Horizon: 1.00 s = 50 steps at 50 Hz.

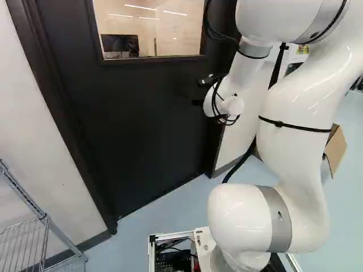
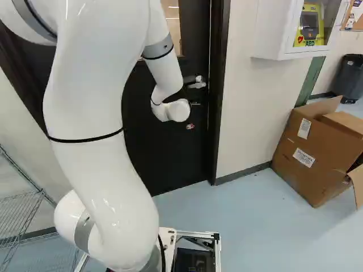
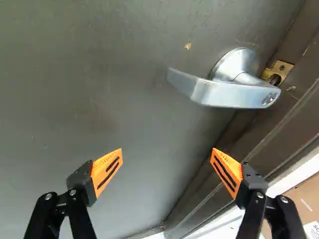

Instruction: Open the door and move inside

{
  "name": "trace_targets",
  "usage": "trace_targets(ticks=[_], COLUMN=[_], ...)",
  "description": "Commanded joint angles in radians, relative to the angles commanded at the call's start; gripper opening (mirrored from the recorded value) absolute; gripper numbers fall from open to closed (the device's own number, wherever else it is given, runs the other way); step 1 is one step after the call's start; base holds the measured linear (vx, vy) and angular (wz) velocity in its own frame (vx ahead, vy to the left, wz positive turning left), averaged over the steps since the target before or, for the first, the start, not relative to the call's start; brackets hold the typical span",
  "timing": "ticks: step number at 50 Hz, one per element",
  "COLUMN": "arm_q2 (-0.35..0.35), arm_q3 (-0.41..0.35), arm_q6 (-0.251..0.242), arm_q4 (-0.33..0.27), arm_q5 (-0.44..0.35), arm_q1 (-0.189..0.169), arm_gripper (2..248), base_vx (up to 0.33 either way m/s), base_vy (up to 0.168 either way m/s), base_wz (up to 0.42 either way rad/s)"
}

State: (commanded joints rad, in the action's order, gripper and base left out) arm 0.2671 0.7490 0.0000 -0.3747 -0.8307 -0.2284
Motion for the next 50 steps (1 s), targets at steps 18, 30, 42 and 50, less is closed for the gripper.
trace_targets(ticks=[18,30,42,50], arm_q2=[0.002,0.009,0.04,0.067], arm_q3=[0.002,0.01,0.047,0.08], arm_q6=[0.0,0.0,0.0,0.0], arm_q4=[0.053,0.16,0.271,0.298], arm_q5=[0.0,0.0,0.0,0.0], arm_q1=[0.0,0.002,0.019,0.037], arm_gripper=[247,247,247,247], base_vx=[0.0,0.0,0.0,0.0], base_vy=[0.0,0.0,0.0,0.0], base_wz=[0.0,0.0,0.0,0.0])
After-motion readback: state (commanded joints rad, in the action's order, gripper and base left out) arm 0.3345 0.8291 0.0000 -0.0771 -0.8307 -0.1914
